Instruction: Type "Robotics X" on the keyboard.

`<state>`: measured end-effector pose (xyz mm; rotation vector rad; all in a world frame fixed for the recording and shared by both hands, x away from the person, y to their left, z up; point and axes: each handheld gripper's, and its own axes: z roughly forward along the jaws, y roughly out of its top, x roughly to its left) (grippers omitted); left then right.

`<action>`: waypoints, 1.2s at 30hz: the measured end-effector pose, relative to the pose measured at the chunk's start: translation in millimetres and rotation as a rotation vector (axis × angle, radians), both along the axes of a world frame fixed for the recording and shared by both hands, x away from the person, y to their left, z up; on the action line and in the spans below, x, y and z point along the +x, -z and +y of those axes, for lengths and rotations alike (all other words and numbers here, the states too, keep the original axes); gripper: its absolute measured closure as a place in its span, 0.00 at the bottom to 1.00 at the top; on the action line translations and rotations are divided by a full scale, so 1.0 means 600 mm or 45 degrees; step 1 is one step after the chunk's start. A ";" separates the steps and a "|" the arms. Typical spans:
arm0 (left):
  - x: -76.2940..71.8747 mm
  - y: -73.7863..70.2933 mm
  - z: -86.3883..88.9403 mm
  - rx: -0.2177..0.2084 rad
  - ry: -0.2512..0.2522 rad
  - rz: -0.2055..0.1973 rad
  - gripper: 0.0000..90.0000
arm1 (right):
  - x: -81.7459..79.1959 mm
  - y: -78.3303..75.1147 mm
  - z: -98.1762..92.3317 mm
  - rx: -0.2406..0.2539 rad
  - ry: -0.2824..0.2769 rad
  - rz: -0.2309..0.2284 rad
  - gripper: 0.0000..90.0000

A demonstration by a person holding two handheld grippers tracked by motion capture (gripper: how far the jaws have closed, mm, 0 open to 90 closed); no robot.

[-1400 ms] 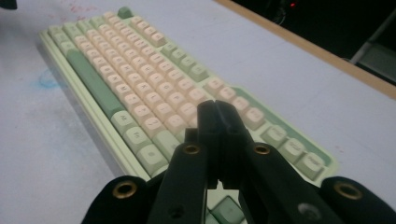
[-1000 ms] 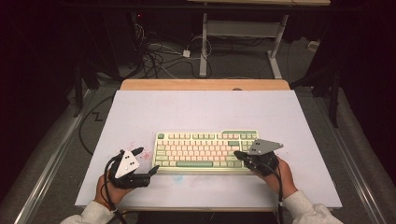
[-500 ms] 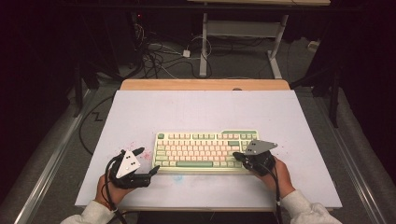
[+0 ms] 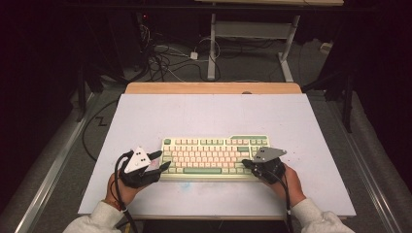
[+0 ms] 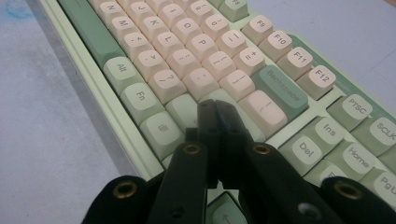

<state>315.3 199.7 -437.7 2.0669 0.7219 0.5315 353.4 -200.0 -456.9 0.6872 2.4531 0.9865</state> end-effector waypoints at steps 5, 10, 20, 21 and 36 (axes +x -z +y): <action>0.016 -0.007 -0.018 0.030 0.065 0.043 0.92 | -0.001 0.001 0.000 -0.001 -0.001 -0.010 1.00; 0.033 -0.013 -0.035 0.074 0.075 0.067 0.98 | -0.002 0.001 0.001 -0.006 0.002 -0.015 1.00; 0.063 -0.020 -0.067 0.138 0.107 0.098 0.97 | -0.004 0.002 0.002 -0.008 0.010 -0.029 1.00; 0.065 -0.020 -0.070 0.147 0.112 0.102 0.97 | -0.004 0.002 0.002 -0.006 0.011 -0.027 1.00; 0.102 -0.008 -0.127 0.277 0.177 0.167 0.97 | -0.007 0.004 0.004 -0.019 0.017 -0.046 1.00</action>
